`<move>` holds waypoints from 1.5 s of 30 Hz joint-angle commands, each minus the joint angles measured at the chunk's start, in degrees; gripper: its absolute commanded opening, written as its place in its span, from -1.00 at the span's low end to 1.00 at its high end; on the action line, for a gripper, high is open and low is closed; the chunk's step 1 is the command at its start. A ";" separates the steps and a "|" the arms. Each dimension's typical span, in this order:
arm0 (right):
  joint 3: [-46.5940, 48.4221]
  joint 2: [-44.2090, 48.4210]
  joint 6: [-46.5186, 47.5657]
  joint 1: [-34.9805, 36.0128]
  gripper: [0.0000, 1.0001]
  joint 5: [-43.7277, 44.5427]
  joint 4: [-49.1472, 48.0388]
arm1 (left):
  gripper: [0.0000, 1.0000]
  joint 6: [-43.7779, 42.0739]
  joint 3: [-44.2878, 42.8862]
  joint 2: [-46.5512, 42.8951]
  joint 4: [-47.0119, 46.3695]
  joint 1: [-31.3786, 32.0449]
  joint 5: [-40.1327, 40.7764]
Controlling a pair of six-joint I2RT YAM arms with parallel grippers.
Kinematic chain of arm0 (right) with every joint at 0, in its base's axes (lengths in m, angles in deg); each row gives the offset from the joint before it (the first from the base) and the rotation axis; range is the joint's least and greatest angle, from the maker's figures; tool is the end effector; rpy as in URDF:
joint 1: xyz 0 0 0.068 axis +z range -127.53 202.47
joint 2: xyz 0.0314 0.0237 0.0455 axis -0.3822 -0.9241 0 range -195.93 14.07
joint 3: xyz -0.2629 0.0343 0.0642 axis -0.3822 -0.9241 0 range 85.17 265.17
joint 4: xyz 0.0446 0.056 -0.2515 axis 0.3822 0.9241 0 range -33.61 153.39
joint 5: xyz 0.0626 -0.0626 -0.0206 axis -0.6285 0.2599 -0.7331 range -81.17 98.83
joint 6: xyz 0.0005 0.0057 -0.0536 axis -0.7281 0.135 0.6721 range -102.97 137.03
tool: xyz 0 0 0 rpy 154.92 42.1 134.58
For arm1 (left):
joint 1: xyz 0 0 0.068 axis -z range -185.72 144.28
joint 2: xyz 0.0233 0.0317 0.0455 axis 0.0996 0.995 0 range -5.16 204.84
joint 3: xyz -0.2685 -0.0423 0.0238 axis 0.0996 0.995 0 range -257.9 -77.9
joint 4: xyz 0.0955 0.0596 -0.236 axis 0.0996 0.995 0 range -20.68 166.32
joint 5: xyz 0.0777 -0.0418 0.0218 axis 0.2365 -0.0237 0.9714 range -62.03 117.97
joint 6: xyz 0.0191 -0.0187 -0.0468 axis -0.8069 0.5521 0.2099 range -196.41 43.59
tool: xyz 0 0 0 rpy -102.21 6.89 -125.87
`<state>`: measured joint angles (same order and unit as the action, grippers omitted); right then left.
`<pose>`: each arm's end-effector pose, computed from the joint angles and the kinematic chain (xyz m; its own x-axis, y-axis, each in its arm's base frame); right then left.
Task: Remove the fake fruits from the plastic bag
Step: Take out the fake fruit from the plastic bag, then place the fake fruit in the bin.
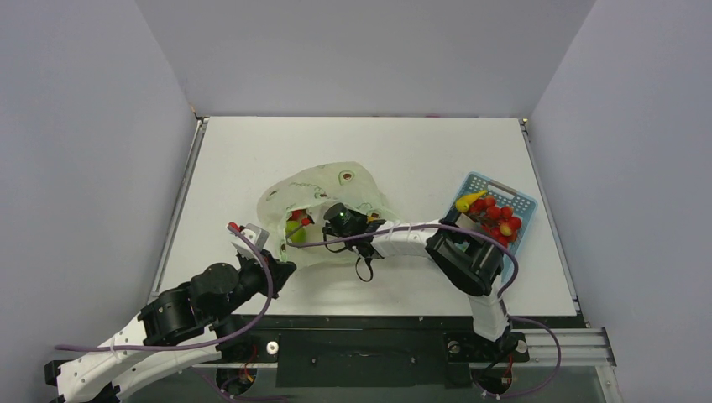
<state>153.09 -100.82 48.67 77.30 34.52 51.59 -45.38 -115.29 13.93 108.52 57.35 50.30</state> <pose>0.2550 0.3350 0.1436 -0.0398 -0.8773 -0.4783 -0.6725 0.3775 -0.6366 0.0502 -0.0690 0.2956 -0.4807 -0.1064 -0.8704 0.4856 0.7942 -0.3653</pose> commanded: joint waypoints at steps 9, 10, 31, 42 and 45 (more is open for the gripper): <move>-14.15 18.85 -6.90 3.16 -1.00 -8.94 -3.21 | -1.00 0.37 -1.06 0.89 -2.68 0.39 0.51; -14.93 20.33 -7.52 3.22 -1.00 -9.89 -3.20 | -1.00 0.36 -1.10 0.89 -2.65 0.39 0.48; -26.24 52.62 -34.59 -5.02 -1.00 -55.90 -17.08 | -1.00 0.31 -0.98 1.13 -2.83 0.67 -0.13; -31.05 72.00 -42.75 -7.96 -1.00 -11.77 -18.12 | -1.00 0.11 -1.09 1.74 -2.88 0.65 -0.06; -33.08 78.34 -45.32 -9.90 -1.00 3.83 -13.96 | -1.00 0.22 -1.05 1.74 -2.85 0.72 -0.09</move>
<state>122.18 -28.56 7.84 69.52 12.32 35.94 -45.38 -115.29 15.22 108.50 57.64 50.23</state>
